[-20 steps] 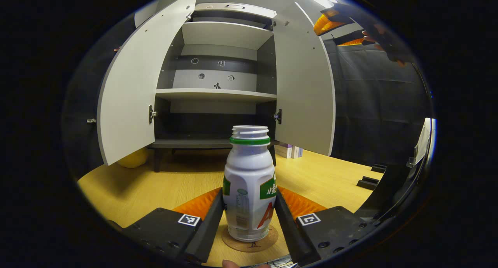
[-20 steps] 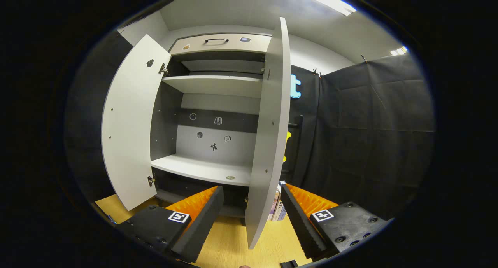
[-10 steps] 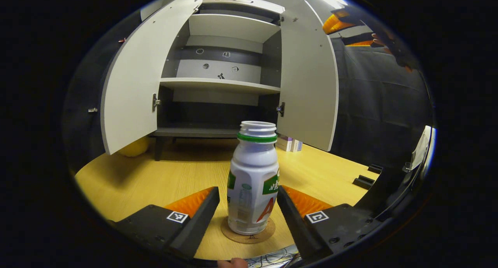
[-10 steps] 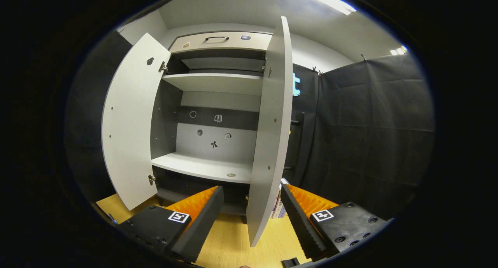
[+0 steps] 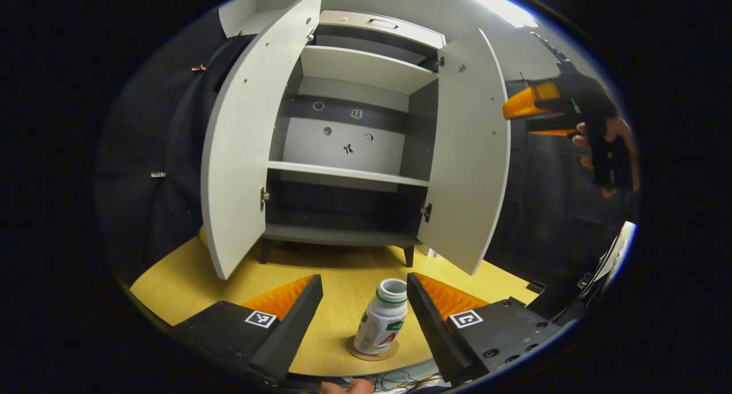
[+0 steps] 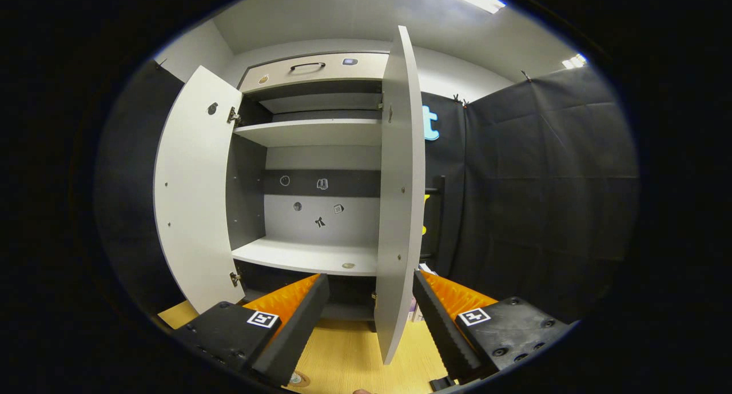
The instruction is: Grasp the bottle in the cabinet with the left hand and place it on the coaster, then close the right door with the right hand and the left door with the left hand.
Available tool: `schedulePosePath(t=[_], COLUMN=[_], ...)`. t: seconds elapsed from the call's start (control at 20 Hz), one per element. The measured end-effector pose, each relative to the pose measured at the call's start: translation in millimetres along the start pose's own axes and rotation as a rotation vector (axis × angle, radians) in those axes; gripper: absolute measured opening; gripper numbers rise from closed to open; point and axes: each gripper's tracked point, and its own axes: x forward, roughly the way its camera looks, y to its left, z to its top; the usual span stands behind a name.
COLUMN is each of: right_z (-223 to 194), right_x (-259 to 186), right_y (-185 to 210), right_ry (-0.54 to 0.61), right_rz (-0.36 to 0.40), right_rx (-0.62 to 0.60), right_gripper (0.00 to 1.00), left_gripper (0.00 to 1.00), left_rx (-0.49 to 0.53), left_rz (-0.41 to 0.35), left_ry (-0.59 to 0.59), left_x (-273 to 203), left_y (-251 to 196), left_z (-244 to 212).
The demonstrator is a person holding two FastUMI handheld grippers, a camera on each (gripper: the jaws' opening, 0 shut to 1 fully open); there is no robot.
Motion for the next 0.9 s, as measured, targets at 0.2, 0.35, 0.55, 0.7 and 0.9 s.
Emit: schedulePosePath(t=[0.2, 0.35, 0.55, 0.7, 0.9], right_z=[13, 20, 27, 27, 17], right_x=[-3, 0, 6, 20, 48], right_y=[-7, -24, -61, -94, -117], right_ry=[-0.012, -0.009, -0.009, -0.013, 0.020], right_rz=[0.000, -0.016, -0.064, -0.109, -0.117], right_rx=[0.017, 0.033, 0.080, 0.046, 0.018], right_gripper=[0.97, 0.97, 0.97, 0.97, 0.98], left_gripper=[0.94, 0.94, 0.94, 0.94, 0.94], left_rx=[0.026, 0.062, 0.015, -0.001, 0.020], left_rz=[0.071, 0.112, 0.150, 0.207, 0.246], left_ry=[-0.034, -0.016, -0.042, -0.054, -0.073], left_x=[-8, -8, -9, -12, -14], left_y=[24, 38, 53, 70, 84], left_z=[74, 113, 159, 179, 195])
